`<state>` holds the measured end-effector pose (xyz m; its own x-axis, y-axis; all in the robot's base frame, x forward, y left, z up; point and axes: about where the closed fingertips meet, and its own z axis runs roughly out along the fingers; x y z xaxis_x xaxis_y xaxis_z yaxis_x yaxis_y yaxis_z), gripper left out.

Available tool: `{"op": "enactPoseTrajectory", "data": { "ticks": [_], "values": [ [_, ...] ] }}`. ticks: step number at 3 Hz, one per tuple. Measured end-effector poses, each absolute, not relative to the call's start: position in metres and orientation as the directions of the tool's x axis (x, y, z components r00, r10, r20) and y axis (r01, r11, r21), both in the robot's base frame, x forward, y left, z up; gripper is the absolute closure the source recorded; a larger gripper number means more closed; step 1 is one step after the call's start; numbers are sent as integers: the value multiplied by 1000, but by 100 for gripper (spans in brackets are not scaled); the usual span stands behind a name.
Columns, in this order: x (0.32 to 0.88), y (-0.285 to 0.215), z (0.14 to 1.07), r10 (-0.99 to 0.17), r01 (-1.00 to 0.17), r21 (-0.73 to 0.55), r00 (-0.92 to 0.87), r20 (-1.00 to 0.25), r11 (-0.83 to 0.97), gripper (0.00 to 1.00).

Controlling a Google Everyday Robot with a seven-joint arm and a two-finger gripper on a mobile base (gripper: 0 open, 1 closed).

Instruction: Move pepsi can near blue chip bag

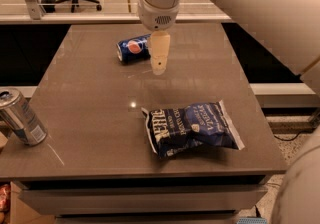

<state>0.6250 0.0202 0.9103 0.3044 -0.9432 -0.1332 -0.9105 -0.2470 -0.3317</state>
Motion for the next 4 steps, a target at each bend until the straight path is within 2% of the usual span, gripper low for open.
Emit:
{"op": "enactPoseTrajectory", "data": {
  "ticks": [2,4],
  "values": [
    [640,23,896,-947,-907,-330,307,-98,-260,0],
    [660,25,887,-934,-902,-328,335,-120,-282,0]
  ]
}}
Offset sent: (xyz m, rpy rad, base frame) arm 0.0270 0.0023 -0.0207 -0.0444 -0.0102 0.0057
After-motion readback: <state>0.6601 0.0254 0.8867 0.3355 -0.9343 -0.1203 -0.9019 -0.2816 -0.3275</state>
